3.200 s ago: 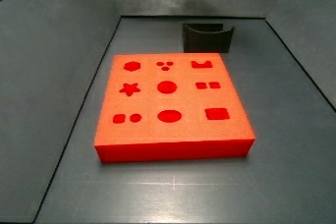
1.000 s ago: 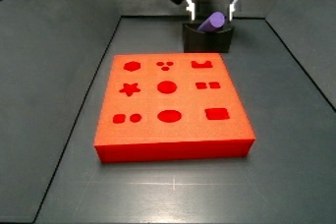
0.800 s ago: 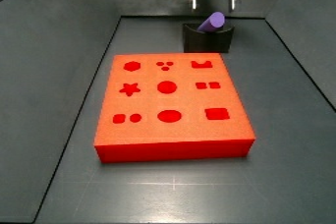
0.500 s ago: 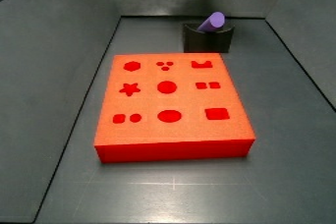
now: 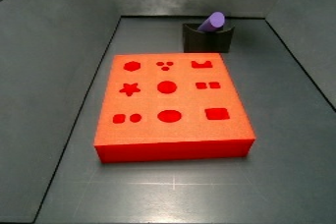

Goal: Pick up the round object. Move up. Place the round object on the fixture. Regrasp the round object. Move to above the board. Insert the round object.
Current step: Regrasp the round object.

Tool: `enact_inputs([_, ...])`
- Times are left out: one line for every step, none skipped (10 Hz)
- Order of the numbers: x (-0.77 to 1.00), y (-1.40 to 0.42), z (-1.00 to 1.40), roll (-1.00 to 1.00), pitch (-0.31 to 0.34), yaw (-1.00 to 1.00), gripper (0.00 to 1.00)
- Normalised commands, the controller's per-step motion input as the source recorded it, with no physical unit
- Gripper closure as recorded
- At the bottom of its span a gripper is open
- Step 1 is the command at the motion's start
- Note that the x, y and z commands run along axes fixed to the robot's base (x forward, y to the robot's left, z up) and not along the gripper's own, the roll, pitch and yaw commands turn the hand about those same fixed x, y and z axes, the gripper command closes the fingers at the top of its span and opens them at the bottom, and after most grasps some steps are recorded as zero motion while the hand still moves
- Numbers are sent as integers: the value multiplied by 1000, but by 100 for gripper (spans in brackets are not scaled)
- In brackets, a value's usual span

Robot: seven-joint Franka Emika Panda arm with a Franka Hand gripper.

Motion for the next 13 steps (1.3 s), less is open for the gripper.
enact_inputs([-59,-646,488,1000,30,-10,0])
enact_inputs([-43,-449,252,1000,28,-9,0])
enact_inputs([-32,-318,102,1000,26,-9,0])
enact_inputs([-18,-26,27,1000,22,-9,0])
enact_inputs([-20,26,13,1000,20,-8,0])
enact_inputs([-10,-2,-6,1000,16,-8,0])
enact_inputs([-11,-15,9,1000,12,-6,0])
enact_inputs([-10,-14,17,1000,10,-6,0])
enact_inputs([-7,-16,10,1000,6,-4,0])
enact_inputs([-3,-15,12,1000,5,-3,0])
enact_inputs([-2,-16,13,1000,7,-2,0])
enact_inputs([0,-15,11,1000,14,1,0])
enact_inputs([7,-18,9,1000,20,2,0])
